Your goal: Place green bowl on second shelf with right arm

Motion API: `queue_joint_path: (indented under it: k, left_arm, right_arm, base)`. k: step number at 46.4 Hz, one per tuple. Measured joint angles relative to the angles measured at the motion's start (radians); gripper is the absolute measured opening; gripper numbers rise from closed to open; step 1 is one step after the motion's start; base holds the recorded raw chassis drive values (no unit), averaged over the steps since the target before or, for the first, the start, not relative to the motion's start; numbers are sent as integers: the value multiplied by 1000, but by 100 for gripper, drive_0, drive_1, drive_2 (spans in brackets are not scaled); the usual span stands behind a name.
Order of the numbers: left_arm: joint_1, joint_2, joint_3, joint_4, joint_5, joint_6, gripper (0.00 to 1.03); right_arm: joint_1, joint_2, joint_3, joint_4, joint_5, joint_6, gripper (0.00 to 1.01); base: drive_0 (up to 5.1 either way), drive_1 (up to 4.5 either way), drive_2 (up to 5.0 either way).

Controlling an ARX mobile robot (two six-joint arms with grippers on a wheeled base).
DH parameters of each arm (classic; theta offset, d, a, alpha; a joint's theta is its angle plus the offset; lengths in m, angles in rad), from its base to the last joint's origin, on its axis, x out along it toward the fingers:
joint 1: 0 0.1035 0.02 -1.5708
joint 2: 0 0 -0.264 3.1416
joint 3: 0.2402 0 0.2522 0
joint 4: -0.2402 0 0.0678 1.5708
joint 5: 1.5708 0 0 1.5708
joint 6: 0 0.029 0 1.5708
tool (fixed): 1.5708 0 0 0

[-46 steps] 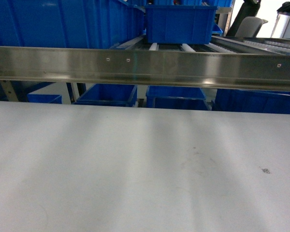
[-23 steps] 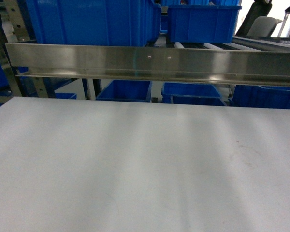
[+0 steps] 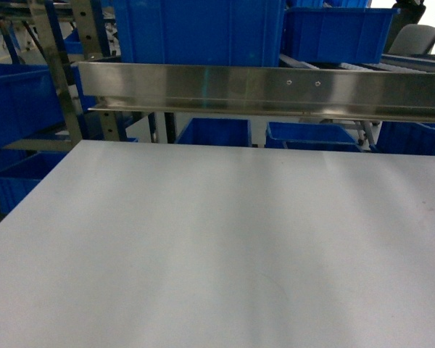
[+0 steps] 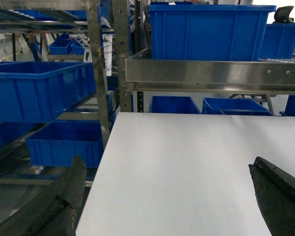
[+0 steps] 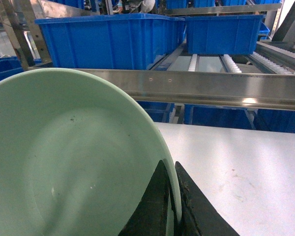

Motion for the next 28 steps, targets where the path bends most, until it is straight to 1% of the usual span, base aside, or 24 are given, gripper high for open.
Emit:
queue_joint_path:
  k: [28]
  left_arm:
    - [0,0,0,0,0,0,98]
  right_arm:
    - [0,0,0,1,0,0,2]
  base:
    - [-491,245,245]
